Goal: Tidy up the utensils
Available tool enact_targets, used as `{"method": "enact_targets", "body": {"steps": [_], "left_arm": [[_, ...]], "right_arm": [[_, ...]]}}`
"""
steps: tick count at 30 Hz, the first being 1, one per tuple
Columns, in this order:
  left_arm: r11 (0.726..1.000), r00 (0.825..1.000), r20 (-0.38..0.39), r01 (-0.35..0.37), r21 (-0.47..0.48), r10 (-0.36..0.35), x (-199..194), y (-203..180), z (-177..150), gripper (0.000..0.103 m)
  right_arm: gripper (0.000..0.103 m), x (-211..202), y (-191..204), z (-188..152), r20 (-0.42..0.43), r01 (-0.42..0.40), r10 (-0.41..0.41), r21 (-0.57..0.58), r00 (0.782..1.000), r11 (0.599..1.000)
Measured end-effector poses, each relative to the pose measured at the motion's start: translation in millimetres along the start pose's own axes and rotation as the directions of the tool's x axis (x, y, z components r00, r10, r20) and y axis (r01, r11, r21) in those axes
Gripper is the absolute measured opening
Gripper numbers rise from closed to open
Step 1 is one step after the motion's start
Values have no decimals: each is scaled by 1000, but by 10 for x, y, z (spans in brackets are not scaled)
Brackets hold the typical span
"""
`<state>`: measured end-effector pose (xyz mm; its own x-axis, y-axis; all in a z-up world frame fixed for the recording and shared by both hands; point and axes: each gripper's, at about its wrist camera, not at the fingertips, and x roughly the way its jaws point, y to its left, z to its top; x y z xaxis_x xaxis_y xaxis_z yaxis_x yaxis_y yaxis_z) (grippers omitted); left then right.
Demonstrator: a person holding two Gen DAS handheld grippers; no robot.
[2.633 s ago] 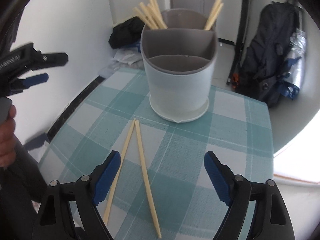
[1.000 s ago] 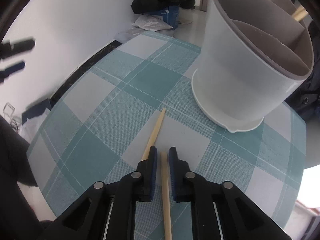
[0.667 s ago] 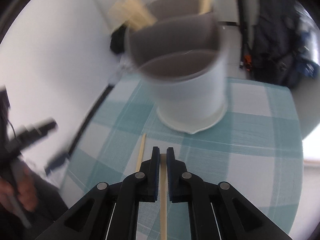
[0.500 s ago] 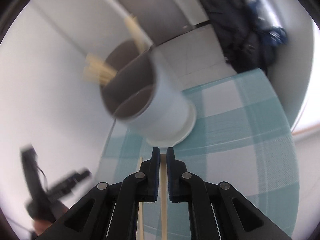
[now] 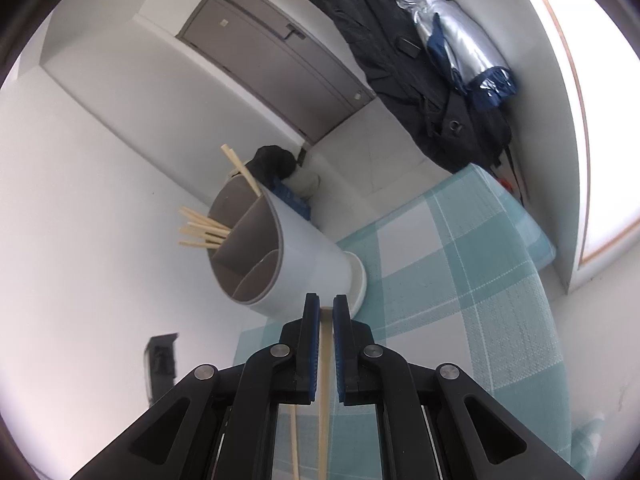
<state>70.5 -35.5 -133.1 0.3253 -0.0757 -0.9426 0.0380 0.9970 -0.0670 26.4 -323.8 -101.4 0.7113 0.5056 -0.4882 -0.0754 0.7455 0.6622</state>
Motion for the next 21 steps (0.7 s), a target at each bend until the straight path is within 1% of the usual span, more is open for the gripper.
{"method": "enact_targets", "body": {"steps": [4,5,7,8,9,10,11,12,13,14,15,18,19,20,21], "left_arm": [[999,999,-31,-38,-10,38,123,-44,79,83],[998,998,-30,-61,-13,61,140,-54,93,83],[997,997,-18,-78,-15,78,142,-89,122,82],[996,996,-19,-84,-28,83,137,-94,134,79],[996,996,-18,-86,-38,86,128,-93,131,72],[995,996,-14,-88,-47,88,105,-111,125,67],[995,996,-8,-88,-47,88,79,-130,112,54],[995,996,-4,-87,-44,87,70,-162,102,38],[996,997,-1,-80,-36,80,52,-200,89,31],[997,997,0,-76,-27,76,52,-249,86,16],[998,998,-3,-66,-19,66,53,-301,84,5],[998,998,-16,-65,-22,65,81,-330,149,2],[999,999,-15,-43,-33,42,71,-319,157,2],[999,999,-10,-32,-38,32,55,-314,157,2],[999,999,7,-38,-35,39,11,-318,156,2]], "right_arm": [[6,-24,12,7,-8,-11,11,-23,1000,1000],[6,-29,14,17,-4,-13,13,-24,1000,1000],[6,-44,5,35,4,-19,19,-19,1000,1000],[6,-41,-6,47,7,-20,20,-15,1000,1000],[6,-28,-25,61,8,-23,23,-11,1000,1000],[6,-37,-33,66,8,-26,26,-5,1000,1000],[6,-45,-37,70,8,-27,27,-1,1000,1000],[6,-54,-37,74,7,-28,28,0,1000,1000],[6,-64,-34,77,7,-29,29,0,1000,1000],[6,-72,-35,82,9,-30,30,0,1000,1000],[6,-81,-38,87,11,-31,31,2,999,1000],[6,-102,-46,99,9,-36,36,13,999,999],[6,-111,-37,100,10,-37,36,13,999,999],[6,-118,-30,103,12,-37,37,11,999,999],[6,-128,-11,105,15,-40,40,6,999,999]]}}
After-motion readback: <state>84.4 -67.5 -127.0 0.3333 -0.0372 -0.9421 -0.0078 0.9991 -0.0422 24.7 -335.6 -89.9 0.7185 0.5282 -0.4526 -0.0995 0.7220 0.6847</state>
